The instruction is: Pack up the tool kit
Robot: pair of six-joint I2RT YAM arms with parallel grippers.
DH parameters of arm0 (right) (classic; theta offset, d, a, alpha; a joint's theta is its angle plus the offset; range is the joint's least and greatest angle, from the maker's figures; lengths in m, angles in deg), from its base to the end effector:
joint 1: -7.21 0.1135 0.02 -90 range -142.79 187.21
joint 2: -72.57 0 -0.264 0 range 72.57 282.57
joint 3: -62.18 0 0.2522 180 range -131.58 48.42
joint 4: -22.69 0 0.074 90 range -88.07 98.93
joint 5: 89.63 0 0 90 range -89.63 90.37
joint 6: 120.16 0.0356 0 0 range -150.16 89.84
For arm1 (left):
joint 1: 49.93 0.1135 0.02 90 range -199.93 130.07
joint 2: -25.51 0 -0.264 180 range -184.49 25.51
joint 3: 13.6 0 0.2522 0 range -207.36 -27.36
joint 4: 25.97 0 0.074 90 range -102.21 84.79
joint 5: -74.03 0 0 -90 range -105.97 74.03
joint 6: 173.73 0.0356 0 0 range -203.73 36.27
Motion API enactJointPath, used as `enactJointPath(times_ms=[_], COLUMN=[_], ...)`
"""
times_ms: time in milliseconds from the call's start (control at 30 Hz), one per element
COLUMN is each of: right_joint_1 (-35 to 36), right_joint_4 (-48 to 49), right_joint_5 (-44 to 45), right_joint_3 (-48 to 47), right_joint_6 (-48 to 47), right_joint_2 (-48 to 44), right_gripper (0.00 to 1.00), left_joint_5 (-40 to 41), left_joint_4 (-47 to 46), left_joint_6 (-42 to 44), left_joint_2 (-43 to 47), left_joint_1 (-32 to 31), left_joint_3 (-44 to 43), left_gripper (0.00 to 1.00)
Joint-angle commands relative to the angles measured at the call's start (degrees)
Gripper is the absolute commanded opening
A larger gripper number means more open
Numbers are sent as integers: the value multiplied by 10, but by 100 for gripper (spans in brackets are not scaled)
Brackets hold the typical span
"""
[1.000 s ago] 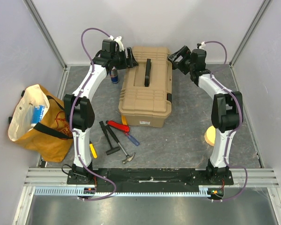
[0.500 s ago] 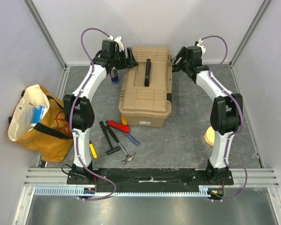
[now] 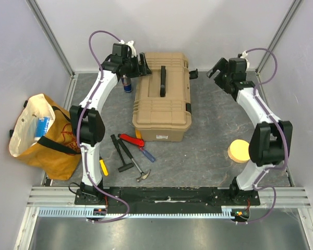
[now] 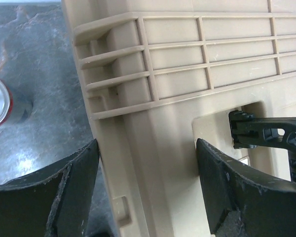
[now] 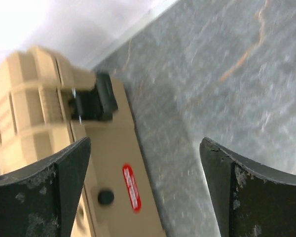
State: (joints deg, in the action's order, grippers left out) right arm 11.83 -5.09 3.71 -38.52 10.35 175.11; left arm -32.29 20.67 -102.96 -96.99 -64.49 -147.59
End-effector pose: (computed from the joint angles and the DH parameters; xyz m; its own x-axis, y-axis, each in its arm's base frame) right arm 0.4234 0.0321 0.3090 -0.3940 0.6188 -0.6796 0.2973 0.7855 0.5428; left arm 0.4789 -0.1347 0.3241 -0.6788 -0.1503 -0.7187 0.2542 0.8702 -0.4221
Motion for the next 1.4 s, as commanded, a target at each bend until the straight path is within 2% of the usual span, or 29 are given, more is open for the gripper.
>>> enactJointPath(times_ms=[0,233,400,567,667,833,933,1133,1233,1367], right_joint_1=[6,6,12,14,15,16,16,15,17,17], right_joint_4=[-5,50,106,91,73,43,37,33,28,27], right_joint_5=[-106,-195,-242,-235,-241,-232,-234,-233,-228,-222], right_joint_3=[105,323,426,450,445,435,440,465,478,492], right_joint_6=[24,76,142,138,135,127,130,140,149,164], right_joint_2=[-112,-276,-353,-399,-407,-426,-437,-470,-491,-516], right_gripper=[98,98,98,98,98,98,98,98,98,98], left_joint_5=[8,8,24,66,113,127,99,-1,-30,-65], left_joint_4=[70,67,44,19,48,54,18,-139,-186,-198], left_joint_6=[5,6,9,-16,-49,-76,-80,-71,-61,-45], left_joint_2=[71,151,204,243,261,316,347,383,380,343], left_joint_1=[8,8,8,7,8,5,2,2,2,2], left_joint_3=[-35,35,111,150,156,267,348,458,476,458], left_gripper=[81,82,84,86,86,86,86,86,84,78])
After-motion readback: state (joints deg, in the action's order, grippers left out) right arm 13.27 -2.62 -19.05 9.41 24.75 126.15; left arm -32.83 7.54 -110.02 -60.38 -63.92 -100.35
